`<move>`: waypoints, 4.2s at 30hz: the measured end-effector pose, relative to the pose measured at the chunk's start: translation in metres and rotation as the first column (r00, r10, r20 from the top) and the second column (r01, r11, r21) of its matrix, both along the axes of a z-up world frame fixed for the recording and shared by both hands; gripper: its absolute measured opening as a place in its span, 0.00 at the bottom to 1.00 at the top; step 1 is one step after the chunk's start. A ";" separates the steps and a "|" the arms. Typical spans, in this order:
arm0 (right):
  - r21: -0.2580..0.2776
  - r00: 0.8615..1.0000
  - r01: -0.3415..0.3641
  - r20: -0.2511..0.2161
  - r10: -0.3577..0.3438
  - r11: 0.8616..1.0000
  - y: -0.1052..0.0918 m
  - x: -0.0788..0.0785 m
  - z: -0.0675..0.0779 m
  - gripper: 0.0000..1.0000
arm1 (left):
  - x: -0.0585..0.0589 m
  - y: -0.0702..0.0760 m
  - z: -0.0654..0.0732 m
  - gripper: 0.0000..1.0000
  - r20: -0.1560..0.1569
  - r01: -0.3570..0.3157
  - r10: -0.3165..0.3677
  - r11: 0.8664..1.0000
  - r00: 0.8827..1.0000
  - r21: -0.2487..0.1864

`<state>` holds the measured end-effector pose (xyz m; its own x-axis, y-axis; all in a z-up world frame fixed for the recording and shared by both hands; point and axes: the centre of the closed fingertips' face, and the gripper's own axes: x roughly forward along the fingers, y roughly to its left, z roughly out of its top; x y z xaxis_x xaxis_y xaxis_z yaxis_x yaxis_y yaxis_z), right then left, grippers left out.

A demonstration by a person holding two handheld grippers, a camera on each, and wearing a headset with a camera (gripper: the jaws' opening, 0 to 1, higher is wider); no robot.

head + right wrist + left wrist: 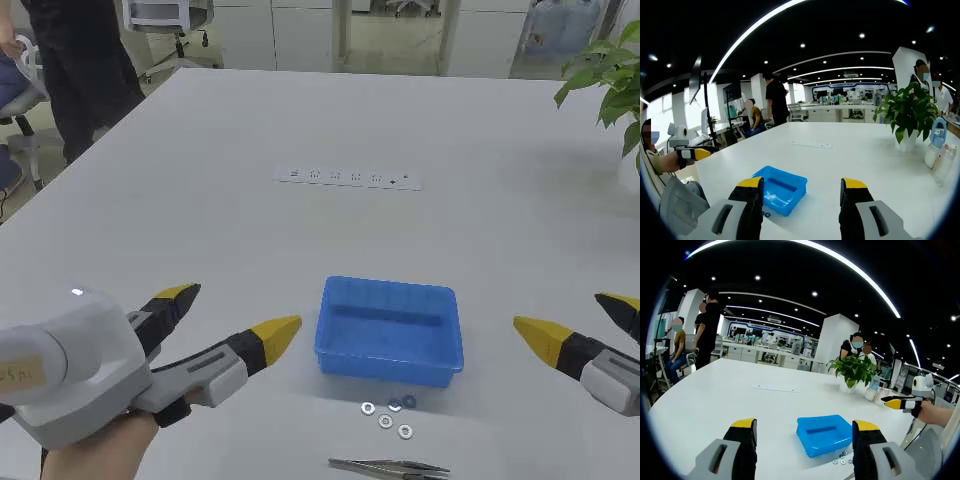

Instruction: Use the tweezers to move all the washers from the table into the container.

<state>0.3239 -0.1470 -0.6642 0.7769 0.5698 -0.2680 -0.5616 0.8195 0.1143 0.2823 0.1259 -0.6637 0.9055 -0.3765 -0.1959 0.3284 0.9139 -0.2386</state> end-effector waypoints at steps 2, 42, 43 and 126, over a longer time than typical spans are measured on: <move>0.001 1.000 0.001 -0.001 -0.001 1.000 0.000 0.000 0.000 0.59 | 0.000 0.000 0.000 0.79 0.000 0.000 0.000 1.000 1.000 -0.001; -0.001 1.000 -0.004 -0.001 0.004 1.000 0.001 -0.002 0.000 0.59 | -0.001 -0.004 -0.001 0.79 -0.004 0.010 -0.010 1.000 1.000 0.005; 0.000 1.000 -0.003 0.000 0.003 1.000 0.001 -0.002 0.000 0.59 | -0.001 -0.004 -0.001 0.79 -0.004 0.011 -0.011 1.000 1.000 0.004; -0.458 0.616 -0.783 -0.474 0.629 0.422 0.098 -0.109 -0.168 0.17 | -0.064 -0.098 -0.170 0.15 -0.616 0.793 -0.505 0.460 0.604 0.400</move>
